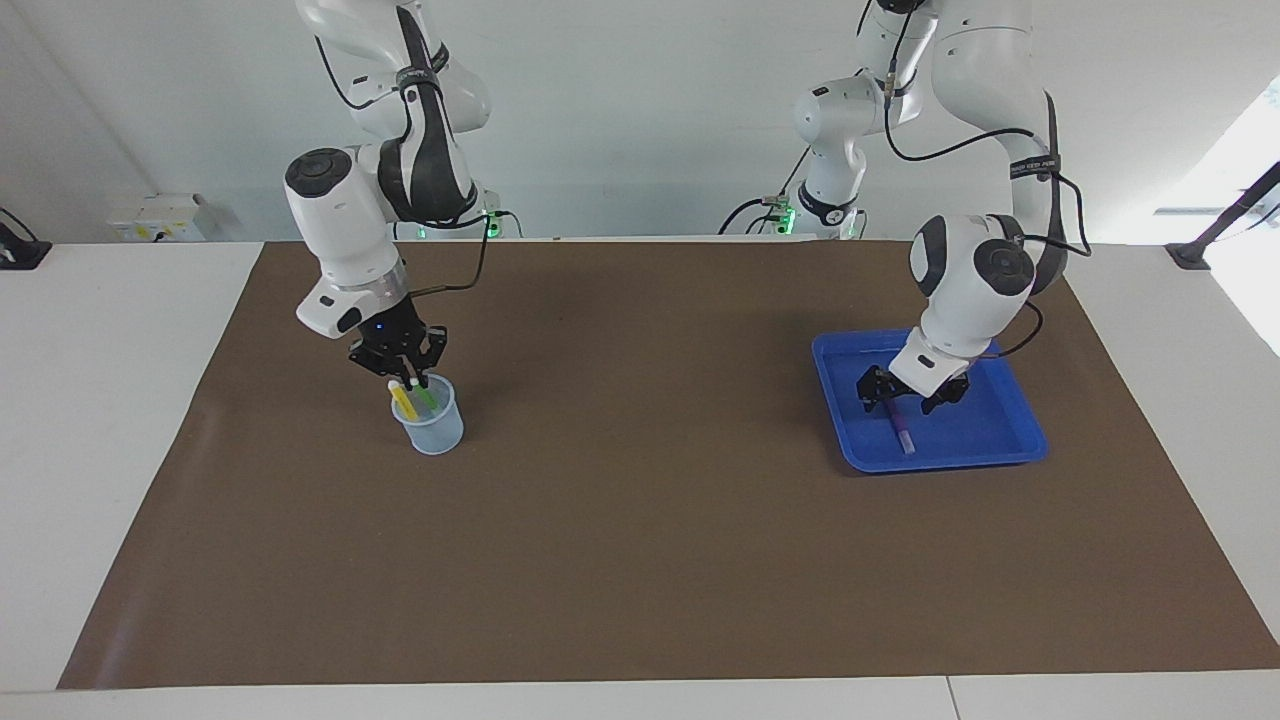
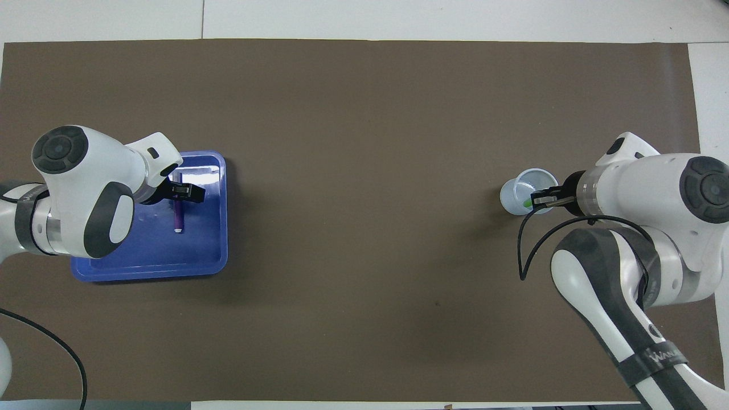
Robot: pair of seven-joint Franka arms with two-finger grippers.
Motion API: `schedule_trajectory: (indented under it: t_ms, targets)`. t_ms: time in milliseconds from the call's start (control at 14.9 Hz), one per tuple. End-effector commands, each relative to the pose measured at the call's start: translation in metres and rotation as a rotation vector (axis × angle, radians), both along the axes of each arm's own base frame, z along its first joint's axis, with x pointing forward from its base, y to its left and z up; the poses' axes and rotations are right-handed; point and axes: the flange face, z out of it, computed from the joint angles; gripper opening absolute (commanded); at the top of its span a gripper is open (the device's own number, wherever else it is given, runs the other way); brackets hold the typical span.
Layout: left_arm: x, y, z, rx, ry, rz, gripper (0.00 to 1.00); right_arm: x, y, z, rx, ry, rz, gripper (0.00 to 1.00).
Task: Transfer and insert pens with both arms
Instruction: 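Insert the green pen into the cup while the left gripper grasps the purple pen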
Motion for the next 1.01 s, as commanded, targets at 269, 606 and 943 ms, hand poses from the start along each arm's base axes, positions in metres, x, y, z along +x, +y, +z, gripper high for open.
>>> schedule_trajectory:
  t_ms: [269, 606, 943]
  targets:
    - [0.001, 0.0, -0.01, 0.005, -0.005, -0.018, 0.87, 0.002, -0.001, 0.003, -0.015, -0.02, 0.023, 0.82]
    - [0.0, 0.001, -0.012, 0.006, 0.0, -0.013, 0.44, 0.011, -0.001, 0.022, -0.012, -0.044, 0.021, 0.91]
    - [0.001, 0.011, -0.011, 0.006, 0.0, 0.001, 0.0, 0.02, -0.006, 0.059, -0.01, -0.041, 0.007, 0.95]
